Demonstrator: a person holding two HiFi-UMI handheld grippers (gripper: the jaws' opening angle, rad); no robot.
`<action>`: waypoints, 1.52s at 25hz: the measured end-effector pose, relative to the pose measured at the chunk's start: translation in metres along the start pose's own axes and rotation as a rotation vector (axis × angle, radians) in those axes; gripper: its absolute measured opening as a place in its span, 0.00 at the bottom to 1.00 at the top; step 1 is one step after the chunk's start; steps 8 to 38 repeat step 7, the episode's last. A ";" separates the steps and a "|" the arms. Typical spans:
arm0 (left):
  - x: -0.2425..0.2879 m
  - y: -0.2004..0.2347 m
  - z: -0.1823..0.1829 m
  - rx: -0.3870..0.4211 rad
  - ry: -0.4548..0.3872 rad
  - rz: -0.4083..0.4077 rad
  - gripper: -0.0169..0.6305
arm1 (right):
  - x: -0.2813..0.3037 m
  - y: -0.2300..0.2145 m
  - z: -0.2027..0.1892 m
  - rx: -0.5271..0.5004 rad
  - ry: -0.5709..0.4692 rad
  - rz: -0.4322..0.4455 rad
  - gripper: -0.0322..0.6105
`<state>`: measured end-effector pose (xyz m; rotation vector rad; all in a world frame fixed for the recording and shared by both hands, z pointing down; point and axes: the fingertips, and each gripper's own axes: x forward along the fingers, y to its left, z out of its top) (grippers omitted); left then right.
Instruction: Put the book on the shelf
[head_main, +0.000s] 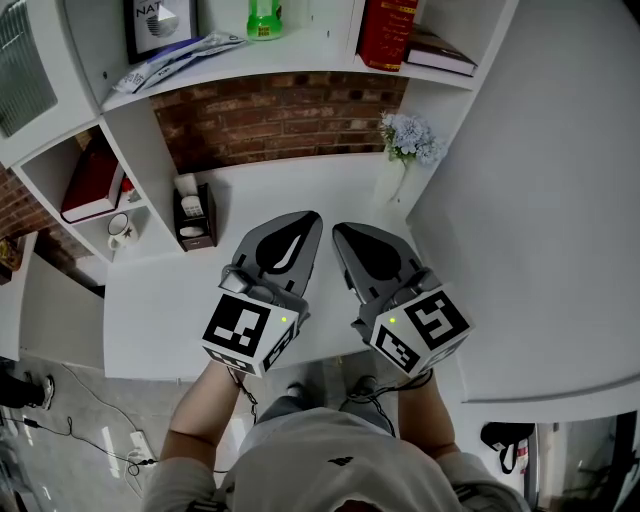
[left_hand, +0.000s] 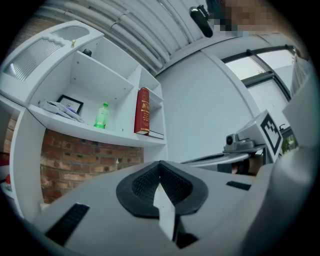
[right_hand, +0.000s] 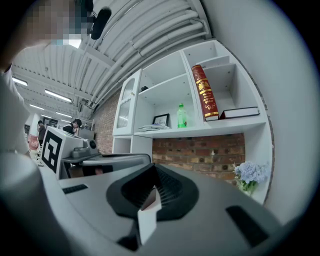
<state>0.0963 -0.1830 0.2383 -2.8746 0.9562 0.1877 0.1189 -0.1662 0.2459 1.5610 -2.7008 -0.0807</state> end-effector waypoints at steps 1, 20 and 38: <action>0.000 0.000 0.000 -0.001 -0.001 0.000 0.05 | 0.000 0.000 0.000 0.000 0.000 -0.001 0.06; -0.003 0.001 0.001 -0.006 -0.004 -0.002 0.05 | 0.000 0.003 0.000 -0.002 0.001 -0.003 0.06; -0.003 0.001 0.001 -0.006 -0.004 -0.002 0.05 | 0.000 0.003 0.000 -0.002 0.001 -0.003 0.06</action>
